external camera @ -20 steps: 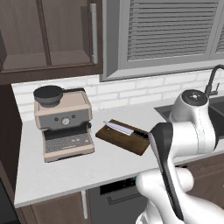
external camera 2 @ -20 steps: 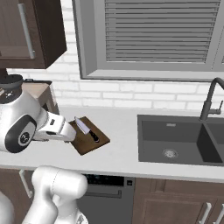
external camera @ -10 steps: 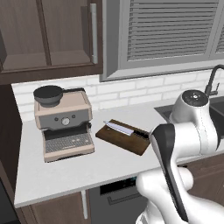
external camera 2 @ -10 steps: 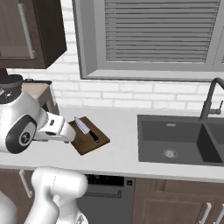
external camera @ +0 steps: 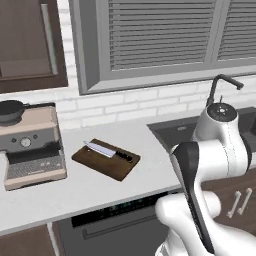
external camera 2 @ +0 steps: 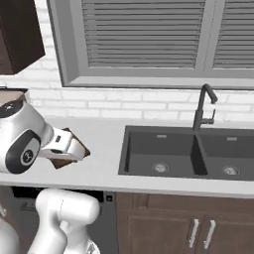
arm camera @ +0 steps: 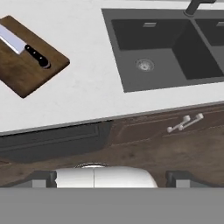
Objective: Pick up the knife from the drawer and place it on the cutting board. Then place the meat from the plate to the cutting board.
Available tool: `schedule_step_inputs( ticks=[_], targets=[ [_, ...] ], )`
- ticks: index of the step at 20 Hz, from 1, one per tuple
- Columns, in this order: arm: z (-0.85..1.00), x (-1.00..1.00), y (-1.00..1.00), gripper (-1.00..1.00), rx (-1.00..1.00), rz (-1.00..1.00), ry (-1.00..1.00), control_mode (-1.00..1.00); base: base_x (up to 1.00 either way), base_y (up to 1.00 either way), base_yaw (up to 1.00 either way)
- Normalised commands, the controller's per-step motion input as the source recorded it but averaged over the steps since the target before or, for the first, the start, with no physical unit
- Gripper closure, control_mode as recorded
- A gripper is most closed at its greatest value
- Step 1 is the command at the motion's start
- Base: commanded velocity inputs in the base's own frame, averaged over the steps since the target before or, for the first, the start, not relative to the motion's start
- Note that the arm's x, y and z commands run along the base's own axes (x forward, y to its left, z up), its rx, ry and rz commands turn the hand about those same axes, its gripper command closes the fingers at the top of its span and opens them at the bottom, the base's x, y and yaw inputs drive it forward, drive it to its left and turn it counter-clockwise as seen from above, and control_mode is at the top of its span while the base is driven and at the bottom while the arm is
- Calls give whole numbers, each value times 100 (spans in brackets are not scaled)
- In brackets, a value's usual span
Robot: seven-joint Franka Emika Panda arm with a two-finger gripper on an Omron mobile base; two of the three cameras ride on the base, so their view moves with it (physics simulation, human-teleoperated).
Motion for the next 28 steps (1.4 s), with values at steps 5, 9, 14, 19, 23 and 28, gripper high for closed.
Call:
schedule_step_inputs(
  ticks=[5, 9, 14, 19, 23, 28],
  targets=[
    [0, 0, 0, -100, 0, 0, 0, 100, -9, -100, -4],
    [0, 0, 0, -100, 0, 0, 0, 100, 0, -100, -12],
    [0, 0, 0, -100, 0, 0, 0, 100, 0, -100, -11],
    [0, 0, 0, -100, 0, 0, 0, 100, 0, -100, -11],
    [0, 0, 0, -100, 0, 0, 0, 100, 2, -100, -10],
    [0, 0, 0, -100, 0, 0, 0, 100, 15, -100, -12]
  ],
)
